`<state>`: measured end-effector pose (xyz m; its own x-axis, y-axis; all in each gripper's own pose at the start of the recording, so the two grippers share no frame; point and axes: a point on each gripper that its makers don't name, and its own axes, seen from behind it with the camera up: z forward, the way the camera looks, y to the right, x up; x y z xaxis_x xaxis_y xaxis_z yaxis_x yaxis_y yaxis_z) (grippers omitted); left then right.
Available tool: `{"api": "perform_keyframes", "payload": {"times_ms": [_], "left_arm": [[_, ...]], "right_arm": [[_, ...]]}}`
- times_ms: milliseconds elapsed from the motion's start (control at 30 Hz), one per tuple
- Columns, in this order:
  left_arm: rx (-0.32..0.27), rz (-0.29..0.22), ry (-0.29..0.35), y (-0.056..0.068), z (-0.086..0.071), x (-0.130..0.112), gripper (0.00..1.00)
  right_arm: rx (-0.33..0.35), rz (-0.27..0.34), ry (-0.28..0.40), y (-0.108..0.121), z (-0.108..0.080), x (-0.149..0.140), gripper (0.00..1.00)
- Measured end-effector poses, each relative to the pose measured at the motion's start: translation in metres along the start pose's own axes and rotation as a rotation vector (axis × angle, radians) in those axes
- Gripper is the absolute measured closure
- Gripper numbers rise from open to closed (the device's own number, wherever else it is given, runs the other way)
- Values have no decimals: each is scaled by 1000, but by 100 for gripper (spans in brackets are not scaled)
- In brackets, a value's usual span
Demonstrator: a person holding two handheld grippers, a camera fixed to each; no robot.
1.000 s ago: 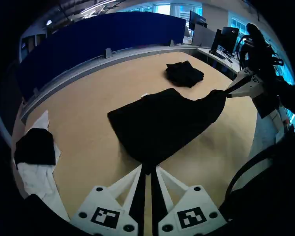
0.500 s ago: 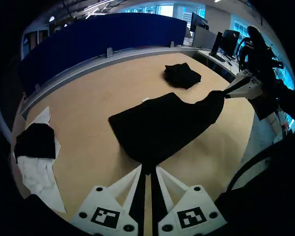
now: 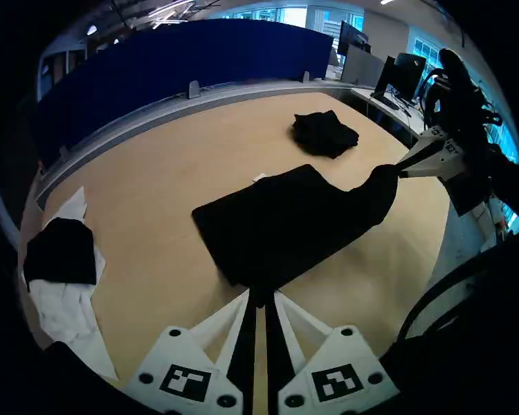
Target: Fold towel
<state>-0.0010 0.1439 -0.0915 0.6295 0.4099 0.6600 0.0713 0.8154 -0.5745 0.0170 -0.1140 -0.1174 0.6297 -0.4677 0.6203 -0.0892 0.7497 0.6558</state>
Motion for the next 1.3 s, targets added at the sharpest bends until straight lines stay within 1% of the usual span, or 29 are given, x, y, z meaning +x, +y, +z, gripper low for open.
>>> {"api": "perform_keyframes", "payload": {"times_ms": [167, 367, 533, 667, 833, 967, 1133, 1300], "left_arm": [[-5, -1, -5, -12, 18, 11, 91], [7, 13, 1, -31, 39, 26, 91], [21, 23, -8, -46, 56, 32, 91], [26, 23, -16, -55, 68, 35, 91], [30, 8, -29, -67, 88, 39, 91], [36, 2, -43, -77, 102, 41, 91], [48, -1, -64, -87, 117, 37, 91], [55, -6, -86, -92, 131, 31, 92]], "right_arm": [[-2, 1, -7, 12, 13, 6, 89], [-7, 8, -13, 27, 31, 14, 89], [-21, 29, -13, 43, 51, 23, 89], [-35, 39, -17, 57, 66, 30, 89], [-41, 41, -36, 70, 84, 36, 89], [-40, 45, -57, 78, 99, 36, 89], [-37, 68, -82, 85, 119, 33, 89], [-45, 91, -102, 89, 134, 25, 89]]}}
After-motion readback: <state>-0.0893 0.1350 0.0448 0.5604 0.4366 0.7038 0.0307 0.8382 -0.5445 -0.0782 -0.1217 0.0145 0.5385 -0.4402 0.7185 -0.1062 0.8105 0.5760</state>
